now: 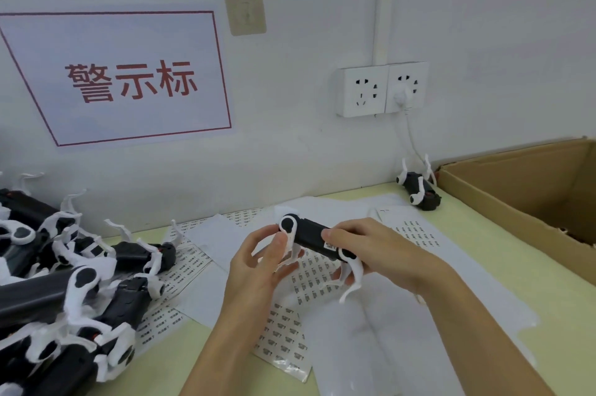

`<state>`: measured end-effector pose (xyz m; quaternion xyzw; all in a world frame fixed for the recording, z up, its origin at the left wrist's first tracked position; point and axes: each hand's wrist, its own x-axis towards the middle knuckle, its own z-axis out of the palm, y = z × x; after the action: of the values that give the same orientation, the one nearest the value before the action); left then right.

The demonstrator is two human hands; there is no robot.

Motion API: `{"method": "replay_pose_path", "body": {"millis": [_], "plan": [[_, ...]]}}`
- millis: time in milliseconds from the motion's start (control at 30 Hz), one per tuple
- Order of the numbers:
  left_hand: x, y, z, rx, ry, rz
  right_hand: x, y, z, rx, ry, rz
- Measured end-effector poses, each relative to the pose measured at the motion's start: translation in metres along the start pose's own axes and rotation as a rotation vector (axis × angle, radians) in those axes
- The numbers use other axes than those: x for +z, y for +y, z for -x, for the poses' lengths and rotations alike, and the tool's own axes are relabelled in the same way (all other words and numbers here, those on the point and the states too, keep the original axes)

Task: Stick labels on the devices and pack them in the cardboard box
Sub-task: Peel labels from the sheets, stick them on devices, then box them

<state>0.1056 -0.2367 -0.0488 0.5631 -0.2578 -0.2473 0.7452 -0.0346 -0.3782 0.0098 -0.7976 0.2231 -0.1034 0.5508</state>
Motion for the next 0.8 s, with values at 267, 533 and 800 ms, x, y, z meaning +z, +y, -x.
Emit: {"method": "replay_pose_path", "body": {"millis": [267, 533, 800], "plan": [[0.029, 0.009, 0.019, 0.073, -0.158, -0.349, -0.086, 0.038, 0.042, 0.086, 0.204, -0.308], [0.12, -0.014, 0.034, 0.232, -0.464, -0.933, -0.209, 0.077, 0.113, 0.153, 0.565, -0.428], [0.279, -0.062, -0.005, 0.352, -0.443, -1.181, -0.321, 0.152, 0.137, 0.206, 0.763, -0.578]]}}
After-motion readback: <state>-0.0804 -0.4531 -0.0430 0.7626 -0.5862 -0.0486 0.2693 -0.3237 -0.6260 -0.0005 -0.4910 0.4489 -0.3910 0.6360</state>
